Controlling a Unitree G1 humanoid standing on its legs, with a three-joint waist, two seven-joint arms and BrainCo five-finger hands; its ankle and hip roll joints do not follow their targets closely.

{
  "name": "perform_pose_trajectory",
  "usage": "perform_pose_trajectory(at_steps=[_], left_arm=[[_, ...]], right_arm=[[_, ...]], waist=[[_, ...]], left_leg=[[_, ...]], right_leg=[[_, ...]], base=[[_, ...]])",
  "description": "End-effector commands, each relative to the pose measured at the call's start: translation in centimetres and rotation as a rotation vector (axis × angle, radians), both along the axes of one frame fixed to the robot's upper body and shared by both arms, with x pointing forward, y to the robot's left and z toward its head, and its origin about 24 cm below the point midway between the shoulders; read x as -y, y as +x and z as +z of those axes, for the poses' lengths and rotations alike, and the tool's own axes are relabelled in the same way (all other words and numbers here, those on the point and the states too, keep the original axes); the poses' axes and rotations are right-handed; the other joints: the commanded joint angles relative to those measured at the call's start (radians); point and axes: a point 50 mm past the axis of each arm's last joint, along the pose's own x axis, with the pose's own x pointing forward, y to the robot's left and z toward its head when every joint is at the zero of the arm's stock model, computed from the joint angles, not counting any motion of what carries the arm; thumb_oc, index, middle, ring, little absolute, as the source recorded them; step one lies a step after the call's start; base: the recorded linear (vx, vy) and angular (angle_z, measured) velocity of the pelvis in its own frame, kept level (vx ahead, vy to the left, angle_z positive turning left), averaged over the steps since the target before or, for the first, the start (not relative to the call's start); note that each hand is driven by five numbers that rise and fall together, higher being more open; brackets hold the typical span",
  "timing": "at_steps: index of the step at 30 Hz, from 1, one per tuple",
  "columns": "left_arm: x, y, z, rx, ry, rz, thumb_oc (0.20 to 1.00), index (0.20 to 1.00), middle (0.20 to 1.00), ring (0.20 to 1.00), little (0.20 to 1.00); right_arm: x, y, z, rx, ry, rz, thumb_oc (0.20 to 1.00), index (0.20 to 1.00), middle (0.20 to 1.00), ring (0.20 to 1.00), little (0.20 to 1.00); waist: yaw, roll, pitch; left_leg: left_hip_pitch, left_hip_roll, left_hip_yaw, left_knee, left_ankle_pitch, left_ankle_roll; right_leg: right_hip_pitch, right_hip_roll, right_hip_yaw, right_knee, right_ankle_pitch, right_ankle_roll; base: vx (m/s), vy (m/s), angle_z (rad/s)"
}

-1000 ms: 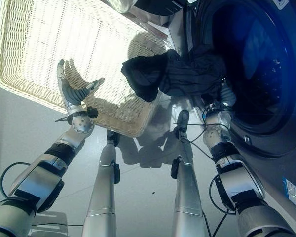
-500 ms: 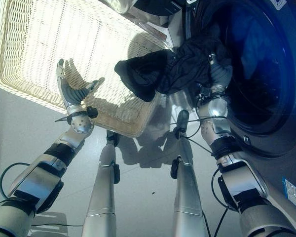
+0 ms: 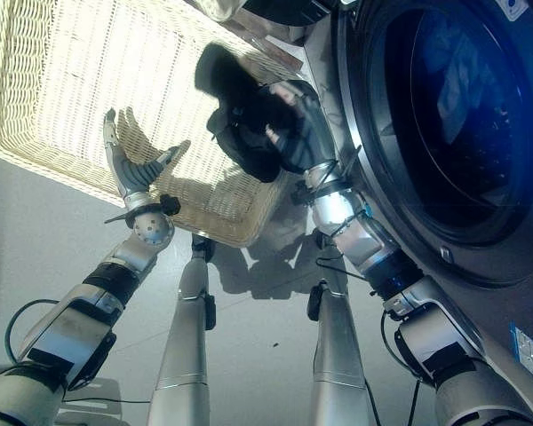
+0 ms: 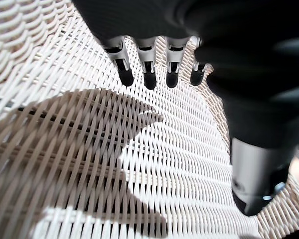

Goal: Put the clothes into the washing machine.

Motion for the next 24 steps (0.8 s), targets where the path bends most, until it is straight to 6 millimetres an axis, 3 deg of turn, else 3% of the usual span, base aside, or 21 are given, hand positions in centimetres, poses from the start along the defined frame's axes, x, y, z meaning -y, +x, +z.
perform_pose_trajectory(at_steps=[1, 8, 10, 11, 12, 16, 18, 24], left_arm=[[0.0, -0.2, 2.0, 0.099, -0.010, 0.003, 1.000, 1.000, 1.000, 1.000, 1.000], [0.6, 0.2, 3.0, 0.106, 0.010, -0.021, 1.000, 1.000, 1.000, 1.000, 1.000], [0.8, 0.3, 3.2, 0.106, 0.014, -0.025, 1.000, 1.000, 1.000, 1.000, 1.000], [1.0, 0.4, 3.3, 0.105, 0.015, -0.027, 1.000, 1.000, 1.000, 1.000, 1.000], [1.1, 0.4, 3.4, 0.105, 0.016, -0.032, 1.000, 1.000, 1.000, 1.000, 1.000], [1.7, 0.6, 3.5, 0.103, 0.015, -0.041, 1.000, 1.000, 1.000, 1.000, 1.000], [2.2, 0.6, 3.5, 0.105, 0.012, -0.049, 1.000, 1.000, 1.000, 1.000, 1.000], [2.7, 0.7, 3.6, 0.111, 0.008, -0.051, 1.000, 1.000, 1.000, 1.000, 1.000]], right_arm=[[-1.0, -0.7, 1.1, 0.102, -0.129, -0.015, 0.200, 0.200, 0.200, 0.200, 0.200], [-0.2, 2.5, -1.1, 0.009, -0.341, -0.239, 0.200, 0.200, 0.200, 0.200, 0.200], [0.3, 3.3, -1.5, -0.031, -0.370, -0.310, 0.448, 0.448, 0.448, 0.448, 0.448], [0.8, 3.8, -1.7, -0.057, -0.386, -0.358, 0.931, 0.931, 0.931, 0.931, 0.931], [1.5, 4.5, -2.3, -0.088, -0.410, -0.410, 1.000, 1.000, 1.000, 1.000, 1.000], [2.9, 5.5, -3.0, -0.123, -0.476, -0.536, 1.000, 1.000, 1.000, 1.000, 1.000], [4.0, 6.2, -3.2, -0.157, -0.542, -0.682, 1.000, 1.000, 1.000, 1.000, 1.000], [5.5, 6.6, -3.0, -0.127, -0.675, -0.852, 1.000, 1.000, 1.000, 1.000, 1.000]], waist=[[0.020, 0.015, 0.005], [0.040, 0.019, 0.005], [0.044, 0.020, 0.005], [0.046, 0.021, 0.005], [0.051, 0.023, 0.005], [0.056, 0.030, 0.005], [0.059, 0.038, 0.005], [0.061, 0.045, 0.005]], left_leg=[[0.003, -0.080, 0.026, -0.031, 0.070, 0.132], [-0.001, -0.089, 0.014, -0.028, 0.074, 0.132], [-0.001, -0.091, 0.012, -0.028, 0.074, 0.131], [-0.001, -0.092, 0.011, -0.026, 0.074, 0.131], [-0.001, -0.092, 0.010, -0.028, 0.076, 0.132], [-0.004, -0.093, 0.009, -0.026, 0.077, 0.133], [-0.004, -0.094, 0.011, -0.029, 0.080, 0.133], [-0.010, -0.095, 0.013, -0.028, 0.084, 0.135]], right_leg=[[0.037, 0.008, -0.064, 0.070, -0.053, 0.040], [0.036, -0.002, -0.079, 0.067, -0.043, 0.040], [0.037, -0.004, -0.083, 0.066, -0.041, 0.042], [0.036, -0.004, -0.085, 0.069, -0.040, 0.041], [0.037, -0.007, -0.089, 0.067, -0.036, 0.042], [0.032, -0.008, -0.090, 0.070, -0.034, 0.041], [0.028, -0.009, -0.087, 0.071, -0.033, 0.039], [0.019, -0.008, -0.084, 0.078, -0.032, 0.037]], base=[[0.00, -0.032, 0.03], [0.00, -0.046, 0.04], [0.00, -0.036, 0.08], [0.01, -0.039, 0.07], [0.01, -0.037, 0.06], [0.02, -0.007, 0.07], [0.01, 0.017, 0.07], [0.01, 0.008, 0.02]])
